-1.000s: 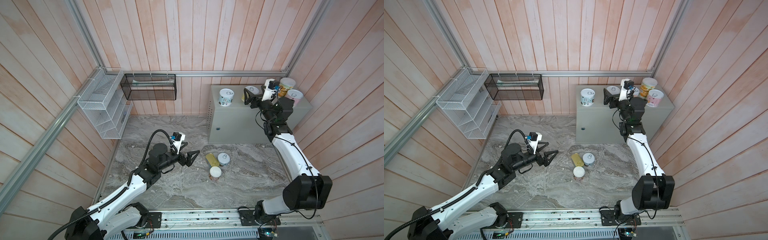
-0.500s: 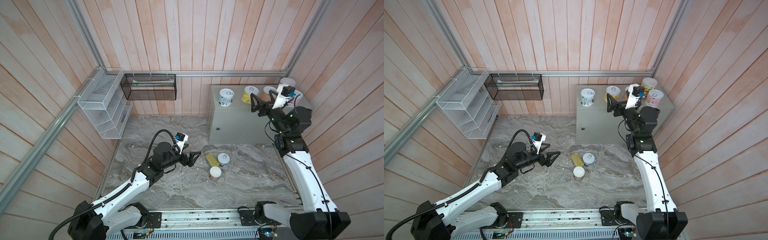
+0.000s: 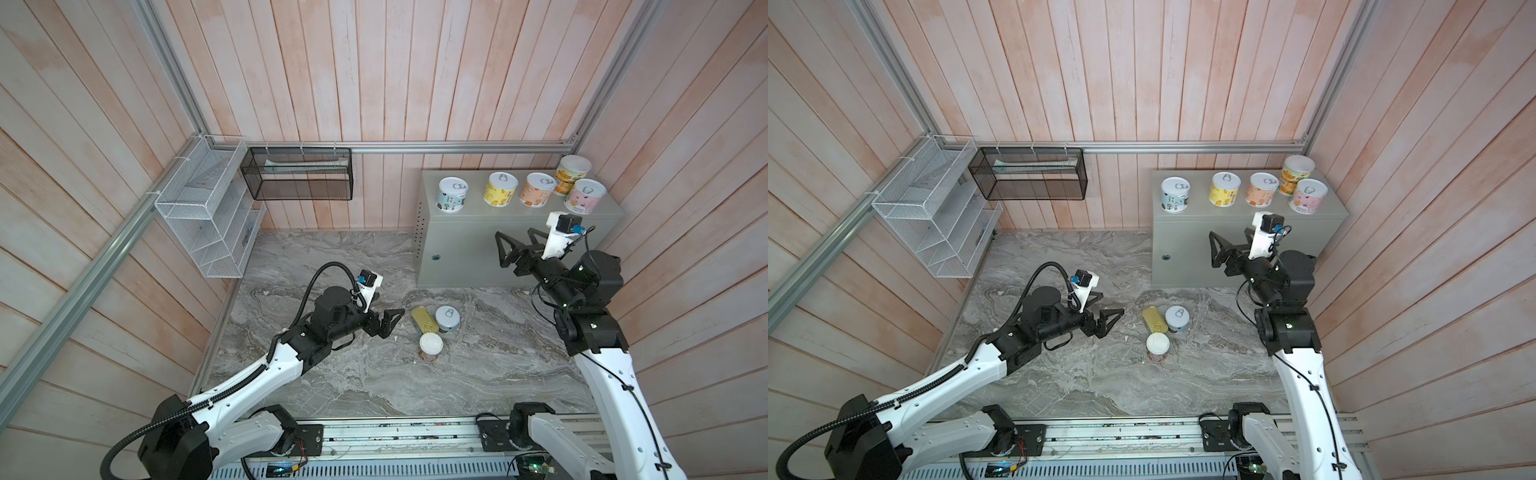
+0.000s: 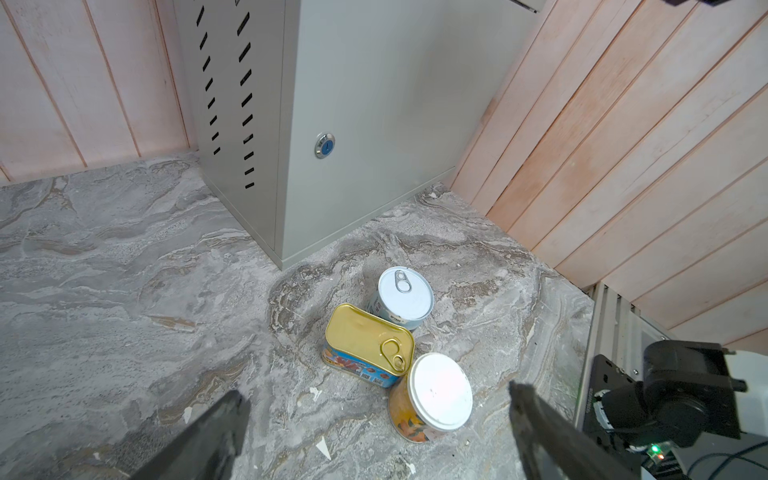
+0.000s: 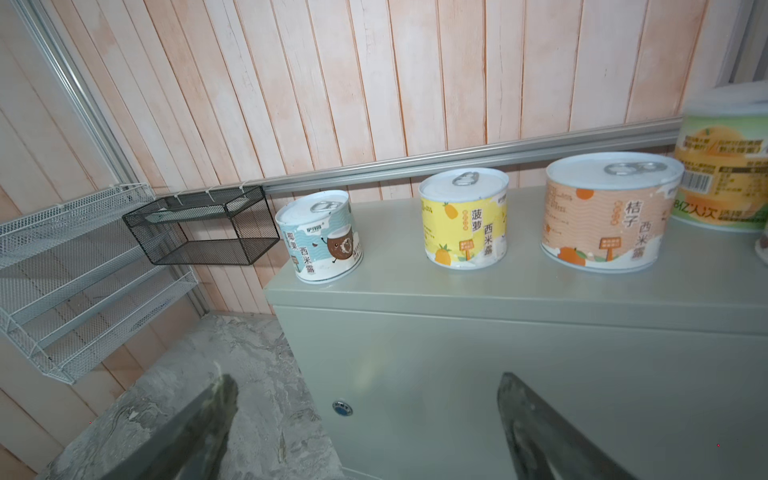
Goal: Place and organize the canned foods onto the counter
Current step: 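Lower the right gripper back to the floor tins while the left gripper approaches them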
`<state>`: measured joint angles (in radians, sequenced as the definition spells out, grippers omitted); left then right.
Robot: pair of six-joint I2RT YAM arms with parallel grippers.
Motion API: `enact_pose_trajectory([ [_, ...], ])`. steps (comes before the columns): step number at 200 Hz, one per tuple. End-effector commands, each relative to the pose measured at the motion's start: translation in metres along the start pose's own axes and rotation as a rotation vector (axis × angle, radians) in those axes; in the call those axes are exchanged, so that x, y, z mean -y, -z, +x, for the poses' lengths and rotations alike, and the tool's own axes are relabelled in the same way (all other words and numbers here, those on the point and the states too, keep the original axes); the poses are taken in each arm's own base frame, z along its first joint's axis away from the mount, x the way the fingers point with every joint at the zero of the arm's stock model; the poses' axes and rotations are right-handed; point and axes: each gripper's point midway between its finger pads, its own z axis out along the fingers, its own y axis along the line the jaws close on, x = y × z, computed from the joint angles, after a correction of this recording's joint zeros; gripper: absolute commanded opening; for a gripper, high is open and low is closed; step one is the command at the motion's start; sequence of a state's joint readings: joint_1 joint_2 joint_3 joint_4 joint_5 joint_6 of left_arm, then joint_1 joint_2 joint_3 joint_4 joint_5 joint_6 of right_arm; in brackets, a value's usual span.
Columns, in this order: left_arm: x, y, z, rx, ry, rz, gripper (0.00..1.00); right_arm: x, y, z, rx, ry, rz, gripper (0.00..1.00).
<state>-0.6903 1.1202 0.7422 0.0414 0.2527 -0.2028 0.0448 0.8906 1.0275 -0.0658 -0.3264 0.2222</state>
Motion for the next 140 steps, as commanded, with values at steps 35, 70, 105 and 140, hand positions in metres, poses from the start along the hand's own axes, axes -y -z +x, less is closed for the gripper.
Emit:
enact_pose_trajectory([
  [35,-0.002,-0.007,0.018,-0.053,-0.010,-0.027,1.00,-0.006,0.017,0.050,-0.138,-0.071,-0.004,0.98],
  [70,0.003,-0.008,0.030,-0.085,0.003,-0.015,1.00,-0.007,0.022,0.092,-0.228,-0.109,-0.008,0.98],
  [105,0.003,-0.009,0.035,-0.081,0.018,-0.013,1.00,-0.025,0.025,0.139,-0.355,-0.114,-0.021,0.98],
  [140,0.000,-0.013,0.035,-0.073,0.031,-0.021,1.00,-0.050,0.032,0.183,-0.482,-0.092,-0.031,0.97],
])
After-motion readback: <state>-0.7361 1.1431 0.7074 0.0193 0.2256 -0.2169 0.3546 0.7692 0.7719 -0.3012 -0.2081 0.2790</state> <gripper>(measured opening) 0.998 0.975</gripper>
